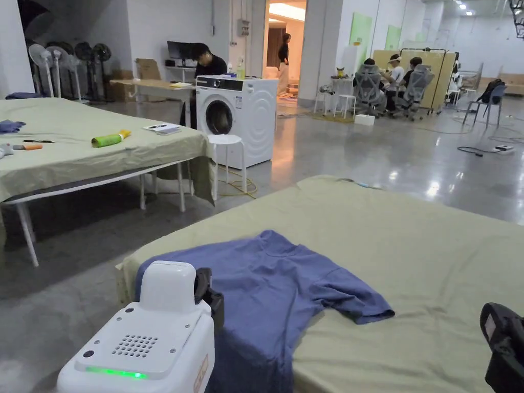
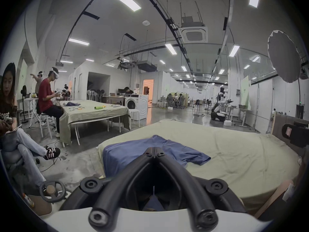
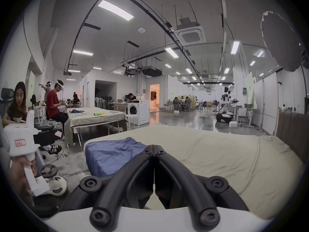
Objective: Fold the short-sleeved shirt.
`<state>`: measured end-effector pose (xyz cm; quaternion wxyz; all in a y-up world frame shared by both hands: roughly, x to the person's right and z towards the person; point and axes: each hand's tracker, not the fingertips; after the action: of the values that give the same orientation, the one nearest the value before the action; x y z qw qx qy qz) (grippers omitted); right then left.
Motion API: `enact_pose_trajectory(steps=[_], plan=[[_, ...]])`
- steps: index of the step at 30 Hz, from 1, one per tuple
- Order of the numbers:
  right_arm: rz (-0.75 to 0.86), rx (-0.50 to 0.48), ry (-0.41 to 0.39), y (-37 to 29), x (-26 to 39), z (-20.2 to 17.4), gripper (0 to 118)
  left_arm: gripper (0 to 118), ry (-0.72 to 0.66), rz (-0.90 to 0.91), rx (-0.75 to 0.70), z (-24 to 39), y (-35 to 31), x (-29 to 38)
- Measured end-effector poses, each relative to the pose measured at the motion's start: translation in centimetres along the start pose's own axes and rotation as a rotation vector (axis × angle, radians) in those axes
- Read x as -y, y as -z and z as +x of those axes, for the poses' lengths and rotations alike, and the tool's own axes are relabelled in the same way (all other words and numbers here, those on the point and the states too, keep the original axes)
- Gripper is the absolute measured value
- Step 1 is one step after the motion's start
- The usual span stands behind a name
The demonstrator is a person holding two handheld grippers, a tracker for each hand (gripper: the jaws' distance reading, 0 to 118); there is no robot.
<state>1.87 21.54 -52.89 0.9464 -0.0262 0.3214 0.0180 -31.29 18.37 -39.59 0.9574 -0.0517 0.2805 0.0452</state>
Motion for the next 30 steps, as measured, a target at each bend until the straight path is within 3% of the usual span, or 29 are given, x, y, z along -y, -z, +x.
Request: enact_pose_trajectory(steps=[7,15,16,17,18,20,27,28,30], plan=[[-0.113,0.046,0.019,2.2,2.5,3.6,3,0,-0.002,-0.103,0.143,3.6,7.8,1.3],[-0.272,0.103,0.059,6.1,5.9,9.3,3,3,0.071,-0.311,0.125,6.9,28.2,2.3],[-0.299,0.104,0.07,6.7,6.4,10.0,3,46,0.05,-0.386,0.143,7.1,31.2,2.6],[-0.322,0.102,0.079,7.5,6.8,10.5,3,101,0.019,-0.478,0.17,7.4,34.1,3.1],[-0.337,0.1,0.085,8.2,7.1,10.9,3,118,-0.028,-0.5,0.265,7.8,35.9,2.8],[-0.352,0.091,0.091,9.6,7.8,11.5,3,118,-0.05,-0.579,0.288,9.3,39.5,6.1],[-0.389,0.042,0.08,13.4,9.3,12.3,3,118,0.251,-0.74,0.261,15.2,46.8,9.7],[-0.391,0.035,0.08,13.7,9.4,12.4,3,108,0.272,-0.79,0.238,15.8,47.6,10.5],[-0.392,0.025,0.079,13.7,9.5,12.6,3,102,0.297,-0.808,0.263,16.0,48.0,11.2]])
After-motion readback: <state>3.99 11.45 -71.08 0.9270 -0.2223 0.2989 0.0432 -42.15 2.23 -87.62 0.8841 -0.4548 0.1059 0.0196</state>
